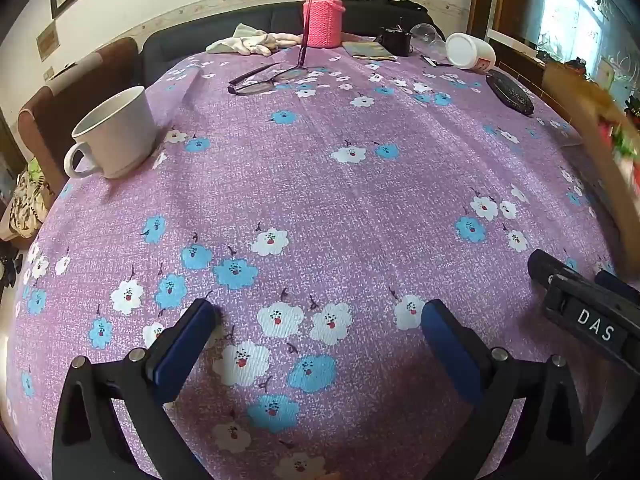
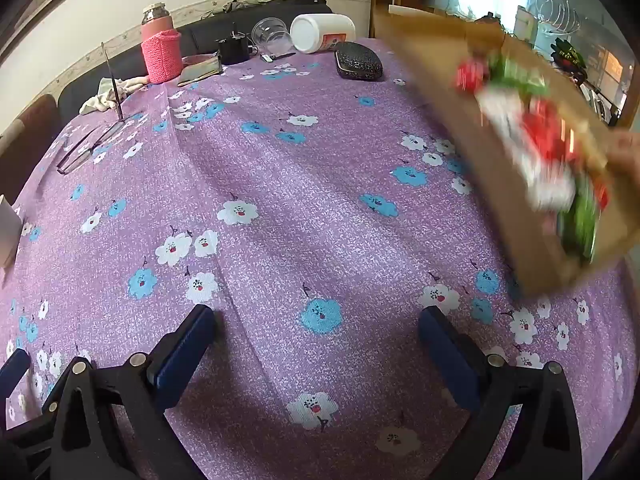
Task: Organize snacks
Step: 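Tip the snacks out of the cardboard tray onto the tablecloth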
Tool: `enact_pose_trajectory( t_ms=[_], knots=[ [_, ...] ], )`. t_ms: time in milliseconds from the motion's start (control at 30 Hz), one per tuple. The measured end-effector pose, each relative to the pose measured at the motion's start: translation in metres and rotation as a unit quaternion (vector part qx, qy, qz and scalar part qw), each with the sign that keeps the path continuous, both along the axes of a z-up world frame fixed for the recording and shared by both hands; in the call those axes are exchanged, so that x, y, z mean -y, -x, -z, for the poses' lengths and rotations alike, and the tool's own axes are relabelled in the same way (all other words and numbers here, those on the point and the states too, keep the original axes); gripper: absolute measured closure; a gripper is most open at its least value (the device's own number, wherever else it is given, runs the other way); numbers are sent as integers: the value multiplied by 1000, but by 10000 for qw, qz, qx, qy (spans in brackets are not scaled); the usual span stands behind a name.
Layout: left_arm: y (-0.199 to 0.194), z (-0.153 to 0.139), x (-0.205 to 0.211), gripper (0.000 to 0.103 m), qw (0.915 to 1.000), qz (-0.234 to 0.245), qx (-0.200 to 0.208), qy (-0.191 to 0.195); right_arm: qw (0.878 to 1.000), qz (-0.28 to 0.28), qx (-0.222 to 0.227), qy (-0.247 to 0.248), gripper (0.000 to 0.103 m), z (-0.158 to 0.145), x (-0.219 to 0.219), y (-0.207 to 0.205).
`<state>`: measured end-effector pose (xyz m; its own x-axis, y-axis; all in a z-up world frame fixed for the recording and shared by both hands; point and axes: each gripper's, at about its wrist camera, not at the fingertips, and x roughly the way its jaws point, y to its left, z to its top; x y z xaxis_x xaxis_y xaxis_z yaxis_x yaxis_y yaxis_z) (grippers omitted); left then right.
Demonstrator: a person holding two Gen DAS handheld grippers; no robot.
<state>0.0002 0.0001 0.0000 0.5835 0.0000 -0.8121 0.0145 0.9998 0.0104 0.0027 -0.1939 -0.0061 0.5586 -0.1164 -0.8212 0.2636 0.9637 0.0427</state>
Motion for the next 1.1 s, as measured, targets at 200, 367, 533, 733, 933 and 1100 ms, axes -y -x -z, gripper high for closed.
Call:
enact_pose_trajectory(
  t_ms=[200,367,533,733,933,1100],
  knots=[
    [-1,0,1,0,10000,0,1,-4,10000,-1,-1,-1,1,1,1,-1],
    [0,0,1,0,10000,-2,3,-2,10000,0,0,-1,1,1,2,-1],
    [0,0,1,0,10000,-3,4,-5,10000,0,1,-1,1,1,5,-1],
    [0,0,1,0,10000,-4,3,-5,10000,1,5,0,1,-3,9,0],
    [7,-3,2,0,10000,-3,3,-3,10000,0,4,1,1,1,4,4],
    [7,-3,2,0,10000,-3,5,-3,10000,-1,3,5,1,1,-3,-1]
  ],
)
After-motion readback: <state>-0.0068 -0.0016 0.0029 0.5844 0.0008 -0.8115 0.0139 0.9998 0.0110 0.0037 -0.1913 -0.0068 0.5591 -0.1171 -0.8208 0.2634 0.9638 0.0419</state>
